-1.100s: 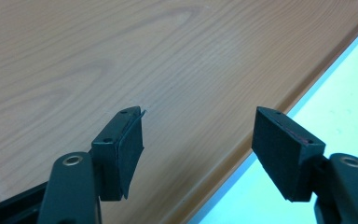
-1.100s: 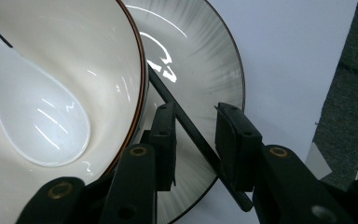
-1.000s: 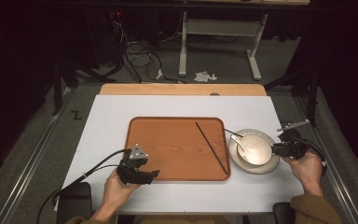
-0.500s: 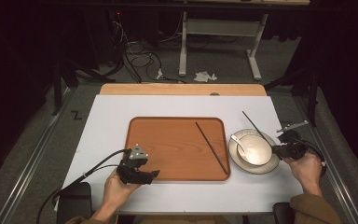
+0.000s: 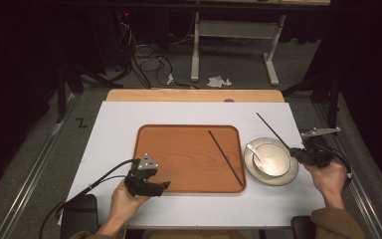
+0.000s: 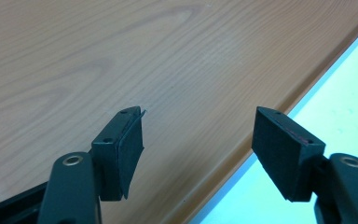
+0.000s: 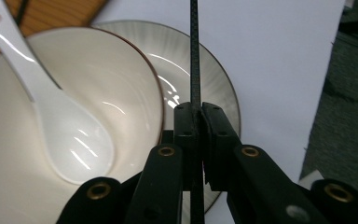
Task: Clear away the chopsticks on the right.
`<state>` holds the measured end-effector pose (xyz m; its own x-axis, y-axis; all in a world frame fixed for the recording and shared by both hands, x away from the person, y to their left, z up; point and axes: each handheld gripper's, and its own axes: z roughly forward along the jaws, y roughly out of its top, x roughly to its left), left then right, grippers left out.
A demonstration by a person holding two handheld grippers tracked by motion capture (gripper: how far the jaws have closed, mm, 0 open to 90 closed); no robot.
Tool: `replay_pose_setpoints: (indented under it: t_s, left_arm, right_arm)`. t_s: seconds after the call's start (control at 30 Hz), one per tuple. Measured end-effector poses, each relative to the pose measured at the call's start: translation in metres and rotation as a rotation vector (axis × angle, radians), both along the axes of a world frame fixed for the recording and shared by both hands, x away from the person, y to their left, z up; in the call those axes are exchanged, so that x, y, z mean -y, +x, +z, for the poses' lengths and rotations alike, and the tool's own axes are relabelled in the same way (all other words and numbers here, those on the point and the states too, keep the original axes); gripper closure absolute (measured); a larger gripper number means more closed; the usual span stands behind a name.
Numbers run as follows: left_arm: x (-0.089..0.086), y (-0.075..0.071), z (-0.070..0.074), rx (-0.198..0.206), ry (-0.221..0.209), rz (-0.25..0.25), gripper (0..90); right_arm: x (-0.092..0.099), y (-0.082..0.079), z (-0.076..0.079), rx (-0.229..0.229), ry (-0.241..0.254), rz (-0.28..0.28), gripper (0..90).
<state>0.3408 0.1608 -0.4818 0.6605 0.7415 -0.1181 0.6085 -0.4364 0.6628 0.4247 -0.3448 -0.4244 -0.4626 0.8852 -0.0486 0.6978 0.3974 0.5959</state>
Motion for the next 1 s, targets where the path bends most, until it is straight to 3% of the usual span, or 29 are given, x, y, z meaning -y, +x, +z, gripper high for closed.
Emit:
replay_pose_setpoints:
  t_s: [0.2, 0.3, 0.4, 0.47, 0.6, 0.83, 1.0]
  left_arm:
    - [0.000, 0.002, -0.001, -0.004, 0.000, 0.002, 33.5]
    - [0.000, 0.002, -0.001, -0.004, -0.003, 0.005, 33.5]
    - [-0.001, 0.001, 0.000, 0.000, 0.004, -0.003, 33.6]
    - [-0.001, 0.001, 0.000, -0.001, 0.004, 0.002, 33.6]
    - [-0.001, 0.001, 0.000, -0.001, 0.003, 0.001, 33.5]
    - [0.000, 0.001, 0.000, -0.002, -0.002, 0.005, 33.5]
    - [-0.001, 0.002, 0.000, -0.006, 0.003, -0.001, 33.6]
  right_arm:
    - [-0.020, -0.012, 0.025, 0.082, 0.047, 0.077, 86.3]
    - [-0.038, -0.019, 0.033, 0.093, 0.073, 0.129, 86.3]
    - [-0.063, -0.025, 0.034, 0.082, 0.067, 0.191, 86.3]
    - [-0.079, -0.027, 0.033, 0.066, 0.082, 0.239, 86.3]
    - [-0.104, -0.031, 0.025, 0.036, 0.059, 0.287, 86.3]
    - [-0.132, -0.033, 0.008, -0.007, 0.047, 0.333, 86.2]
    - [-0.149, -0.031, -0.008, -0.047, 0.000, 0.329, 86.1]
